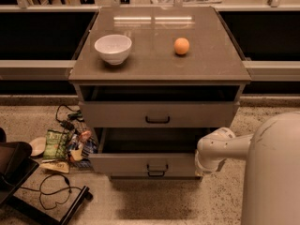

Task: Open middle drawer

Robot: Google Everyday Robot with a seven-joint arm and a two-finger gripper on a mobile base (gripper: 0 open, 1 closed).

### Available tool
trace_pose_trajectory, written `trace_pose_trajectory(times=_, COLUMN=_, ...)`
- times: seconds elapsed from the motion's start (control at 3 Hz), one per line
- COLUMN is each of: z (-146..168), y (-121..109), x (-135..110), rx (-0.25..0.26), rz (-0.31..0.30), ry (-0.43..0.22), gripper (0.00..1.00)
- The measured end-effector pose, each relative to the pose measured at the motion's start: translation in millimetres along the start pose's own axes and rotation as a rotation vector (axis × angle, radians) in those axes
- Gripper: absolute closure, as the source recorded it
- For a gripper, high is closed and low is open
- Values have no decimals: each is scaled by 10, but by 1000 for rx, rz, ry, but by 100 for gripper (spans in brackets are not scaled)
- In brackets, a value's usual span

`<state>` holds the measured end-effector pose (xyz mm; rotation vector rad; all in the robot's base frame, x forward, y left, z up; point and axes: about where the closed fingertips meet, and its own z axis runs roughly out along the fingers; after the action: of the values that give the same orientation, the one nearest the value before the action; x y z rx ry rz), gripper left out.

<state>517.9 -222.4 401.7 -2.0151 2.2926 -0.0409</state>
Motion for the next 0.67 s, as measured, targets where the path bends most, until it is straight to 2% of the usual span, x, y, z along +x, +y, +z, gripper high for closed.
trace_pose_trajectory(times=0.67, z=-1, y=0, x=0, rx=0, rz=0, ry=0, gripper=100)
